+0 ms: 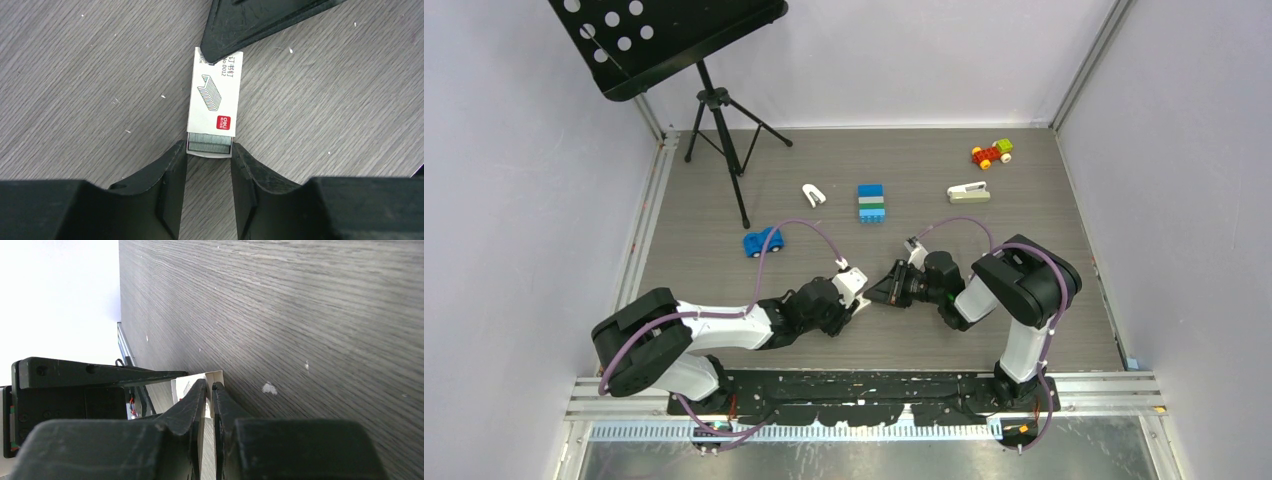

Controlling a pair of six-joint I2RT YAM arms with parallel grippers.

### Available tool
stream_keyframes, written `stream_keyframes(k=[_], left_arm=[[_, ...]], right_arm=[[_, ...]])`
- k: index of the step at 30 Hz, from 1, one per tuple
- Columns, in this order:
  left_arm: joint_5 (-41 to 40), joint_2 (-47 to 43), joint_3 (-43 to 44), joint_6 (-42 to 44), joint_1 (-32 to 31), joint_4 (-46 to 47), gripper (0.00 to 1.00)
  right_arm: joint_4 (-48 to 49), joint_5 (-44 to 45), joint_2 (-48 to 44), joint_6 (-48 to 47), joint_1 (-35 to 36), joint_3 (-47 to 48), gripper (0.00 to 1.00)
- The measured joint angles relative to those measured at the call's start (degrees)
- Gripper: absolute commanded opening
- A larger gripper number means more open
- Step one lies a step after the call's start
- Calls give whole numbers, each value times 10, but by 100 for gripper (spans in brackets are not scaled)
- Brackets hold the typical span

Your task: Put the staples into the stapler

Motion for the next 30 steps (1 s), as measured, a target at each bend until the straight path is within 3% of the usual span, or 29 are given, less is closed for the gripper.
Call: stream_keyframes(k=[12, 22, 25, 30], left_arm=[[4, -3, -1, -10, 2, -3, 26], [4, -3, -1, -25, 2, -4, 26], [4, -3, -1, -27, 2, -4, 25], [5, -3, -1, -31, 2, -4, 26]], right_arm=[[-3, 6, -9, -6, 0, -5, 11], [-55, 34, -52, -28, 0, -14, 9], [-71, 43, -57, -35, 0, -15, 1], [-73, 44, -57, -36, 0, -15, 4]])
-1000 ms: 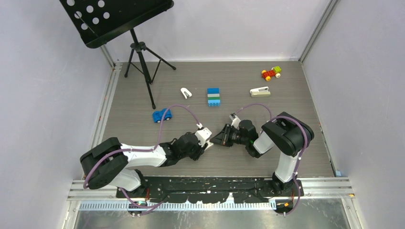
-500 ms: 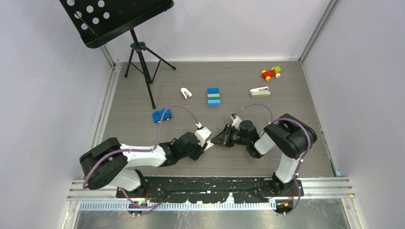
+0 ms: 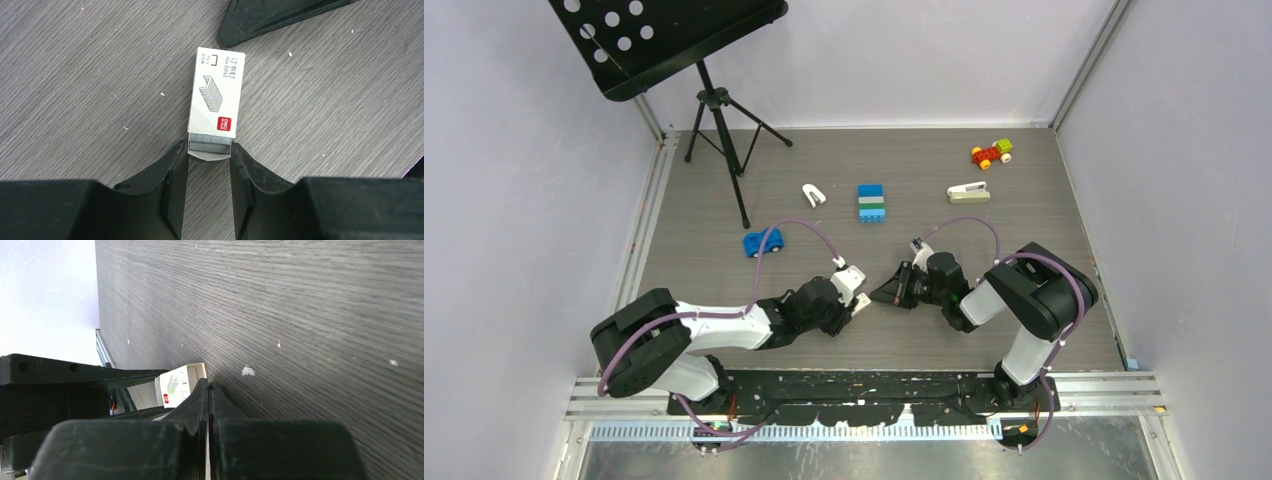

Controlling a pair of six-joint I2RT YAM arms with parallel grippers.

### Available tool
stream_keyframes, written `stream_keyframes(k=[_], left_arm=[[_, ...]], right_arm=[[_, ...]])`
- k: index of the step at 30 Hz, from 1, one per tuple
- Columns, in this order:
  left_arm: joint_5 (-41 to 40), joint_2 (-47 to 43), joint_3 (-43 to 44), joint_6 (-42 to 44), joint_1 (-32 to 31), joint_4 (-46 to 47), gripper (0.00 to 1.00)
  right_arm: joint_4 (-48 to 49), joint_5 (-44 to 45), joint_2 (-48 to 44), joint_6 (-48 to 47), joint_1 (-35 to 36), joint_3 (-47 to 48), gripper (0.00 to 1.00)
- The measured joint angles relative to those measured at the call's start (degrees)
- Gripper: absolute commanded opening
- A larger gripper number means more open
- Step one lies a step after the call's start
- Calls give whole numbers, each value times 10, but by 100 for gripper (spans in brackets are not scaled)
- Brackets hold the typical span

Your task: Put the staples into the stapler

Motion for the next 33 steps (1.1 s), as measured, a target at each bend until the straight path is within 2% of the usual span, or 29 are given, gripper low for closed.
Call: stream_keyframes(k=[6, 14, 22, 33], left_arm=[[0, 0, 0, -1, 0, 0, 26], [0, 2, 1, -1, 0, 0, 26], [3, 6, 4, -1, 0, 3, 26], [4, 7, 4, -1, 0, 3, 26]], right_arm=[[-9, -1, -9, 2, 0, -1, 18], [-89, 9, -116, -9, 0, -7, 29], [-102, 4, -100, -12, 0, 5, 29], [-21, -29, 1, 17, 0, 20, 25]])
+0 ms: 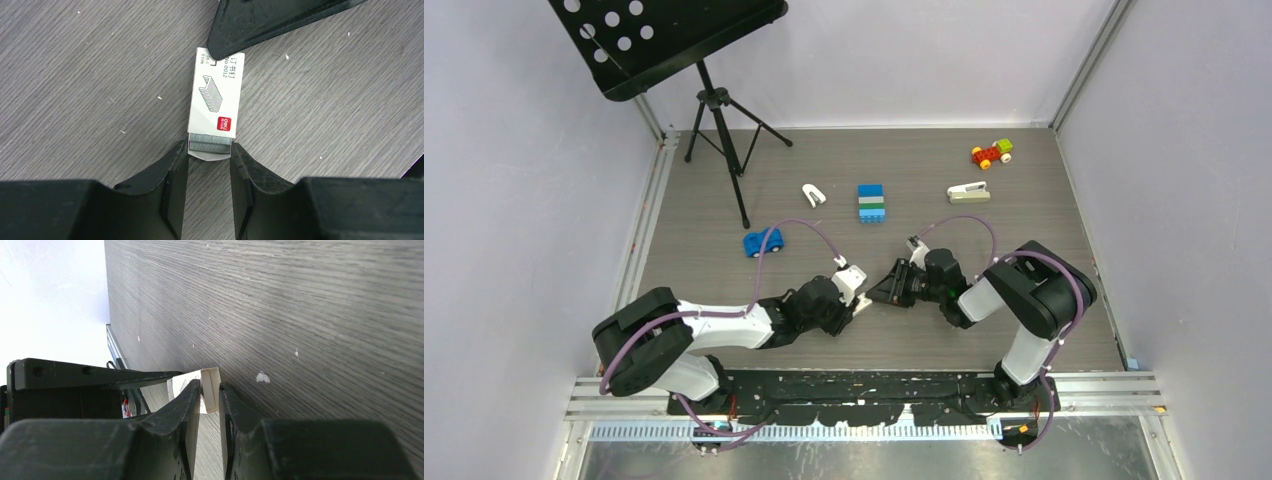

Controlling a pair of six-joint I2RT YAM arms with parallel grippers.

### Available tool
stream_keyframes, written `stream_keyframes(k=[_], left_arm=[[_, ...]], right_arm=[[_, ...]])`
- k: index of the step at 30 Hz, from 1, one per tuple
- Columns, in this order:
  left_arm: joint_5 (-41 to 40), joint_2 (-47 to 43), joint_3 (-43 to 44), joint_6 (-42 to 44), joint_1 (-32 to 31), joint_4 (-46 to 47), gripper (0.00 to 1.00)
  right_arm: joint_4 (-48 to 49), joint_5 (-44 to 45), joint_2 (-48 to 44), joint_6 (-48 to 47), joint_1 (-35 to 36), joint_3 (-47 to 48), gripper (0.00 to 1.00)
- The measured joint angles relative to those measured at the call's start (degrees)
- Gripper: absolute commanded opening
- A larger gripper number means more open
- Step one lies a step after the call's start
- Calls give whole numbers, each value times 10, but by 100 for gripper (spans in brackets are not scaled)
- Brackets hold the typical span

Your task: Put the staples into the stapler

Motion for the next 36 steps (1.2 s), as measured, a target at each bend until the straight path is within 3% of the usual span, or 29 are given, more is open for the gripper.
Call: stream_keyframes(k=[13, 20, 36], left_arm=[[0, 0, 0, 0, 0, 0, 26], [0, 0, 0, 0, 0, 0, 26], [10, 0, 0, 0, 0, 1, 26]], right_arm=[[28, -16, 21, 7, 0, 0, 17], [42, -22, 25, 13, -1, 0, 1], [-43, 3, -40, -26, -1, 1, 0]])
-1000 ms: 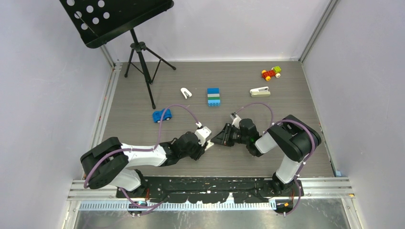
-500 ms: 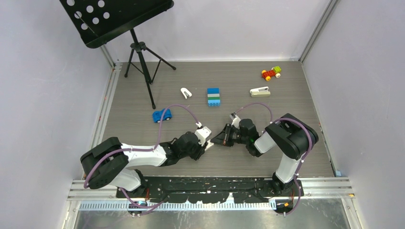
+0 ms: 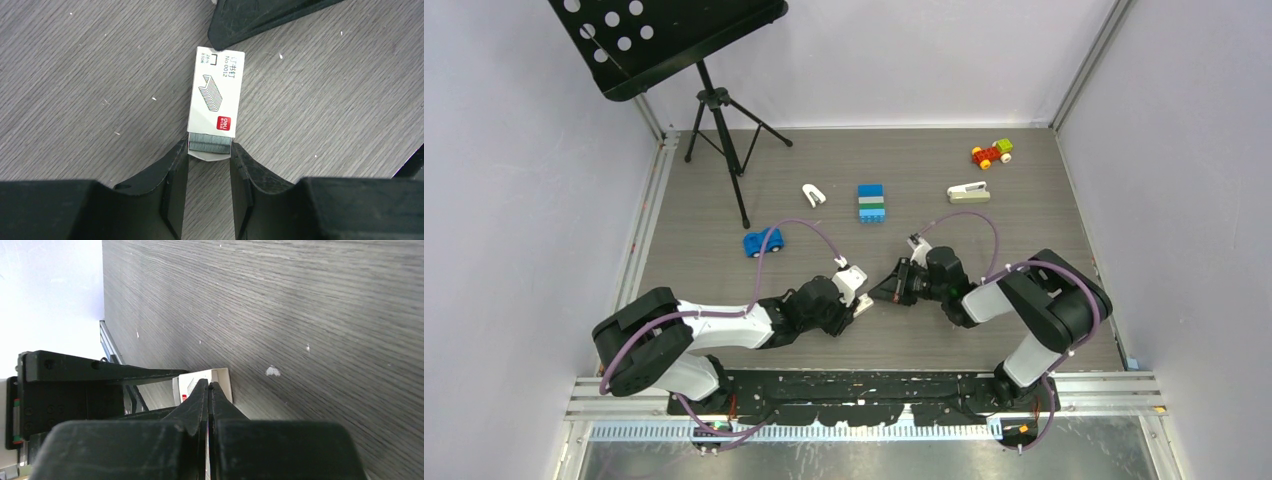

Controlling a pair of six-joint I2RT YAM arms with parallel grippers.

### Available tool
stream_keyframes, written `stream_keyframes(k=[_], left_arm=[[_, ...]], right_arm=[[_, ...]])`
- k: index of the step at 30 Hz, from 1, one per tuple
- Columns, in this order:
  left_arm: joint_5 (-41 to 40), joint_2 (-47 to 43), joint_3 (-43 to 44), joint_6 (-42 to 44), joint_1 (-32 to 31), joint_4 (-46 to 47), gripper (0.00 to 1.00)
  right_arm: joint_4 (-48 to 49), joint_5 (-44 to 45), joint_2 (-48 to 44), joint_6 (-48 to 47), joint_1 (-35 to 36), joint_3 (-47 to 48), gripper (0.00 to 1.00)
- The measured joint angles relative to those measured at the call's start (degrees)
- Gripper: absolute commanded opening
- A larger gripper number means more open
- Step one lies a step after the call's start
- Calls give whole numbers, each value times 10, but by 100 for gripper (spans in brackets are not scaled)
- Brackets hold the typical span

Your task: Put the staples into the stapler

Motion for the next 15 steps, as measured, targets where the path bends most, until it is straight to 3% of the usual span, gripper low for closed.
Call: stream_keyframes(k=[8, 15], left_arm=[[0, 0, 0, 0, 0, 0, 26], [1, 0, 0, 0, 0, 0, 27]], right_arm=[[-33, 16, -34, -20, -11, 0, 2], [-31, 3, -29, -17, -12, 0, 26]])
